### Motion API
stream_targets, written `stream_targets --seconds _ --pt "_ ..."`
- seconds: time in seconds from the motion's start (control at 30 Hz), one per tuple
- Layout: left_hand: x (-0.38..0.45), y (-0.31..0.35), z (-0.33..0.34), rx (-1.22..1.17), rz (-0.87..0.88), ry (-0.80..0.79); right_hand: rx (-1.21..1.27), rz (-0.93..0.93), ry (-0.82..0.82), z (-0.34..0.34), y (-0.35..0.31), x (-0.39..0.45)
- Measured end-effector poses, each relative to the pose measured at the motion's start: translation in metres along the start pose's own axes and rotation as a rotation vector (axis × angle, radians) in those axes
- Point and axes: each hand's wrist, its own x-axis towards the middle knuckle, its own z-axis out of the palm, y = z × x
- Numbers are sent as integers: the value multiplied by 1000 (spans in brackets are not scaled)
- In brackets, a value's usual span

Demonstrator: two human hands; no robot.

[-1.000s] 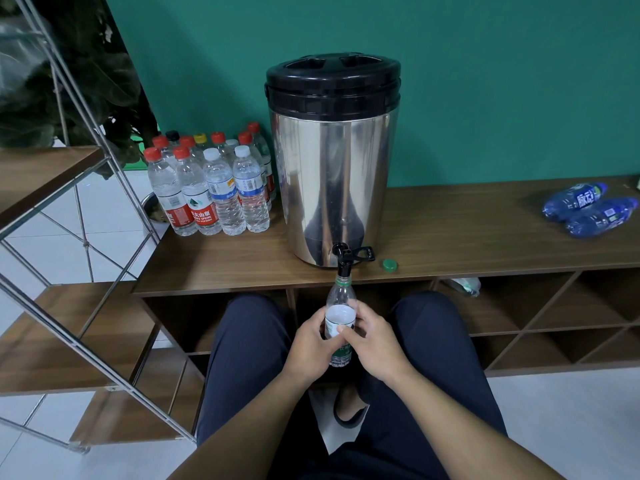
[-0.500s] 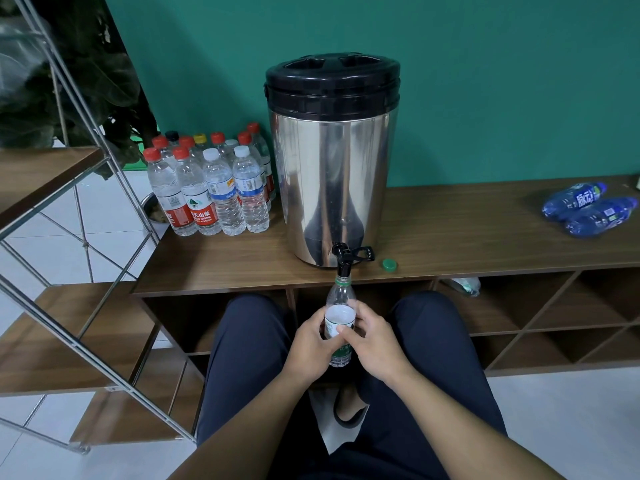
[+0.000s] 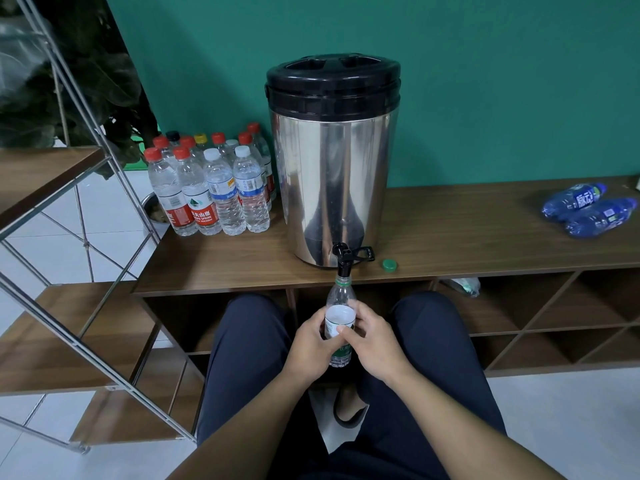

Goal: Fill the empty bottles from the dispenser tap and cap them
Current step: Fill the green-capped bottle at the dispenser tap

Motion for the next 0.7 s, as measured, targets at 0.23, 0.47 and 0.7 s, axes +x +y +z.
stream_targets --seconds 0.23,0.47,0.7 --pt "1 0 1 1 -1 1 8 0 6 0 1 0" --pt "0 0 1 -2 2 1 11 -3 9 0 2 1" --pt "1 -1 1 14 7 4 12 1 -2 0 5 3"
